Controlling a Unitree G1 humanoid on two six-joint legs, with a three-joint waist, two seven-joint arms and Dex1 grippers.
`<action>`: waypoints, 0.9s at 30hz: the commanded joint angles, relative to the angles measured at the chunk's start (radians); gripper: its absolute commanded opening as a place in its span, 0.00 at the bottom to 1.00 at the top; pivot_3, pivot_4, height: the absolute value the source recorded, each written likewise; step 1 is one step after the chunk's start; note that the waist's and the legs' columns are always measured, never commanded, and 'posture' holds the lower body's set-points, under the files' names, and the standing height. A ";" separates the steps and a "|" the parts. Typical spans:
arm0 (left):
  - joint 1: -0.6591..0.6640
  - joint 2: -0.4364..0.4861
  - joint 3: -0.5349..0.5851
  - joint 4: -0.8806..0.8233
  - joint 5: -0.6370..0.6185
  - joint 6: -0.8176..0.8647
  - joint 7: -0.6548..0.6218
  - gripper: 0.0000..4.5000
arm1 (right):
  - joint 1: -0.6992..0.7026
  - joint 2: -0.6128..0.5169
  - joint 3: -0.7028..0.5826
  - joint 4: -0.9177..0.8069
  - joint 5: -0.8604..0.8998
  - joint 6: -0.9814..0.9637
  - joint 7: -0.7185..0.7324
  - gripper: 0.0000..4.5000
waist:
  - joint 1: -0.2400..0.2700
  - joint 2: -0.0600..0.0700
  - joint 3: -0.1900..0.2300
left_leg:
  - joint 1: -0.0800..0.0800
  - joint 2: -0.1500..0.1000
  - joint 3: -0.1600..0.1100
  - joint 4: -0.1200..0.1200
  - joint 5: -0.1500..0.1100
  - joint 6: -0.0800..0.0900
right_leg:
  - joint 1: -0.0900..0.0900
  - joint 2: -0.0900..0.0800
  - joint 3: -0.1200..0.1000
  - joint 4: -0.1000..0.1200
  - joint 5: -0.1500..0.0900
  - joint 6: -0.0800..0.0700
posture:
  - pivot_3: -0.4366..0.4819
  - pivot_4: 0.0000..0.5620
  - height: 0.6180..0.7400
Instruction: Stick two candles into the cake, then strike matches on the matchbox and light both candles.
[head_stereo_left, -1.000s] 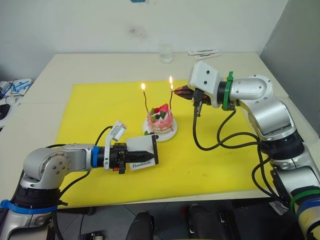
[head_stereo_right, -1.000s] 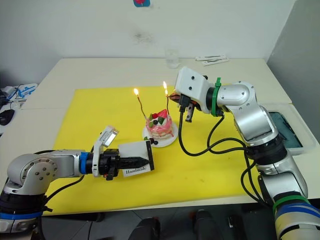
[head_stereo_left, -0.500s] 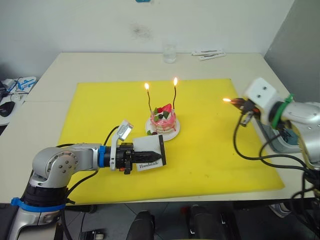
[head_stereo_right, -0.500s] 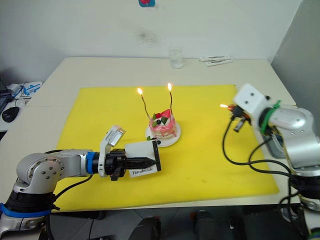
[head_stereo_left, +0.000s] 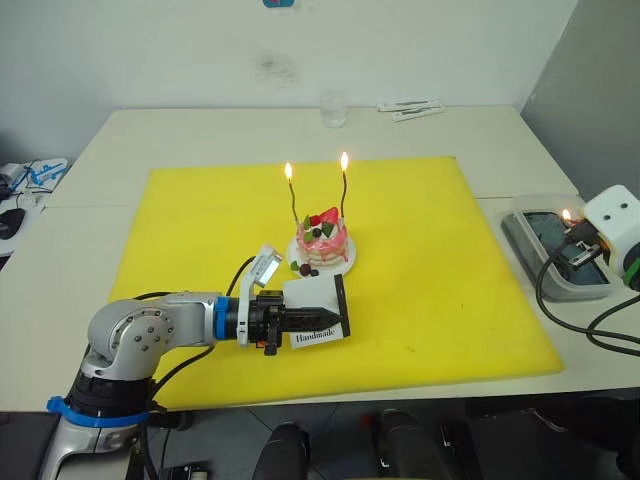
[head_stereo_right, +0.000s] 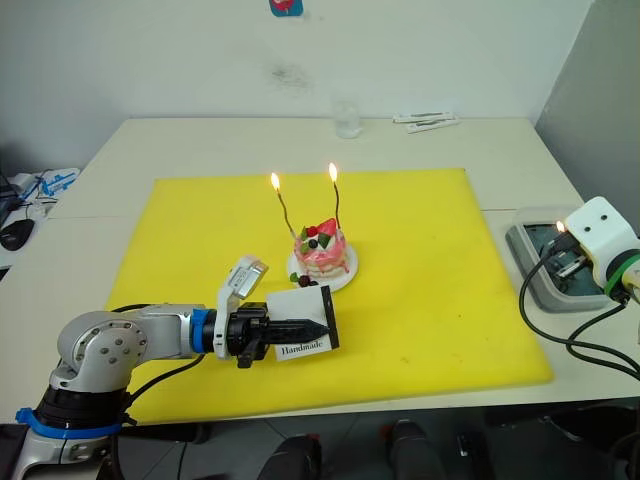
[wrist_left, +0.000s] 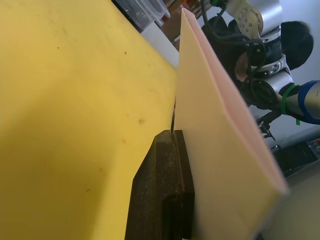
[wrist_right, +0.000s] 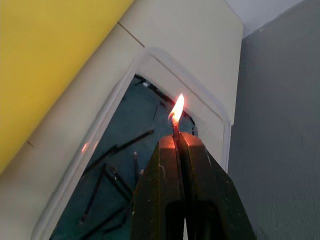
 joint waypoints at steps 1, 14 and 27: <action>-0.004 -0.003 0.004 -0.038 -0.023 -0.003 0.003 0.00 | 0.009 -0.040 -0.037 0.007 -0.018 -0.040 -0.011 0.01 | 0.000 0.000 0.000 | 0.000 0.000 0.000 0.000 0.000 0.000 | 0.000 0.000 0.000 0.000 0.000 0.000 | 0.48 0.27 1.00; -0.009 0.003 0.018 -0.023 -0.028 -0.002 0.010 0.00 | 0.016 -0.074 -0.032 0.042 -0.060 -0.095 -0.033 0.85 | 0.000 0.000 0.000 | 0.000 0.000 0.000 0.000 0.000 0.000 | 0.000 0.000 0.000 0.000 0.000 0.000 | 0.48 0.27 1.00; -0.081 -0.168 -0.018 0.013 -0.066 0.128 0.280 0.00 | 0.056 -0.084 -0.157 -0.334 0.352 -0.066 0.293 1.00 | 0.003 0.000 0.000 | 0.000 0.000 -0.001 0.001 0.000 0.000 | 0.001 0.000 0.000 0.000 0.000 0.001 | 0.48 0.27 1.00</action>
